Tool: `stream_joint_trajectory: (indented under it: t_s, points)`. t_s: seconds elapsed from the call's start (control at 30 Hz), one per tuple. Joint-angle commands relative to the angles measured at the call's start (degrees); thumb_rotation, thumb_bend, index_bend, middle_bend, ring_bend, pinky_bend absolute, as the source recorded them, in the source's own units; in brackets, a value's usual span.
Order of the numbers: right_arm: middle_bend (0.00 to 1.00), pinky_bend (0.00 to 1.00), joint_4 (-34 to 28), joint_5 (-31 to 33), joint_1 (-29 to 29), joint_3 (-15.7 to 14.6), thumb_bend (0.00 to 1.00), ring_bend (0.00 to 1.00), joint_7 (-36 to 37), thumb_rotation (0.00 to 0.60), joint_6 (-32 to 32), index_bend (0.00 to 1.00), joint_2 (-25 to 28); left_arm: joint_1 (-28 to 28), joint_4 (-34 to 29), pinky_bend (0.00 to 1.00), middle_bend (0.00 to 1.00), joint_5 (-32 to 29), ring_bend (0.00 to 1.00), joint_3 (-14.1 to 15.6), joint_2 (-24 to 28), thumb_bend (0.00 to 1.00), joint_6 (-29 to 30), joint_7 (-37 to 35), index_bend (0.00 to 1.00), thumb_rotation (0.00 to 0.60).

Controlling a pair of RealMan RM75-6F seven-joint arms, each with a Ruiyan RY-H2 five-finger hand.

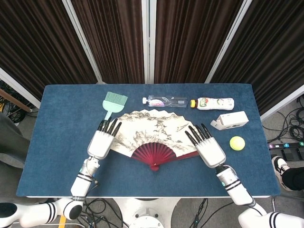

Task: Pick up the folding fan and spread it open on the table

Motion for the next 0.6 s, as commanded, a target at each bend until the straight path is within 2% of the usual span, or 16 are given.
stream_joint_trajectory:
  t_s: [0.03,0.17,0.2,0.33,0.47,0.6]
  points:
    - [0.00,0.00,-3.1,3.6,-0.2,0.2,0.00,0.00,-1.6,0.600,-3.5,0.00,2.1,-0.1,-3.9,0.09,0.01,-2.6,0.00,-0.4,2.3,0.00,-2.2,2.1,0.05,0.600]
    - [0.00,0.00,-4.5,4.2,-0.2,0.7,0.00,0.00,-1.4,0.600,-3.9,0.00,3.3,-0.4,-4.1,0.02,0.00,-0.8,0.00,-0.1,3.6,0.00,-1.5,2.5,0.05,0.600]
    - [0.00,0.00,-4.7,4.3,-0.3,0.9,0.00,0.00,-1.0,0.600,-3.8,0.00,3.6,-0.3,-5.2,0.02,0.00,-1.8,0.00,-0.2,4.2,0.00,-2.3,1.7,0.05,0.600]
    - [0.00,0.00,-5.8,5.5,-0.6,1.8,0.00,0.00,1.4,0.600,-4.2,0.00,6.0,-0.4,-15.1,0.02,0.00,-12.7,0.00,-2.2,10.9,0.00,-9.7,-0.5,0.05,0.600]
    - [0.00,0.00,-6.1,5.4,-1.4,2.4,0.00,0.00,3.9,0.600,-3.1,0.00,7.9,-1.0,-15.1,0.02,0.00,-14.3,0.00,-3.0,13.0,0.00,-8.9,0.4,0.05,0.600]
    - [0.00,0.00,-5.8,4.5,-2.9,2.4,0.00,0.00,8.2,0.600,-1.4,0.00,10.6,-0.2,-16.1,0.02,0.02,-16.1,0.00,-4.4,16.3,0.00,-10.0,-6.0,0.05,0.600]
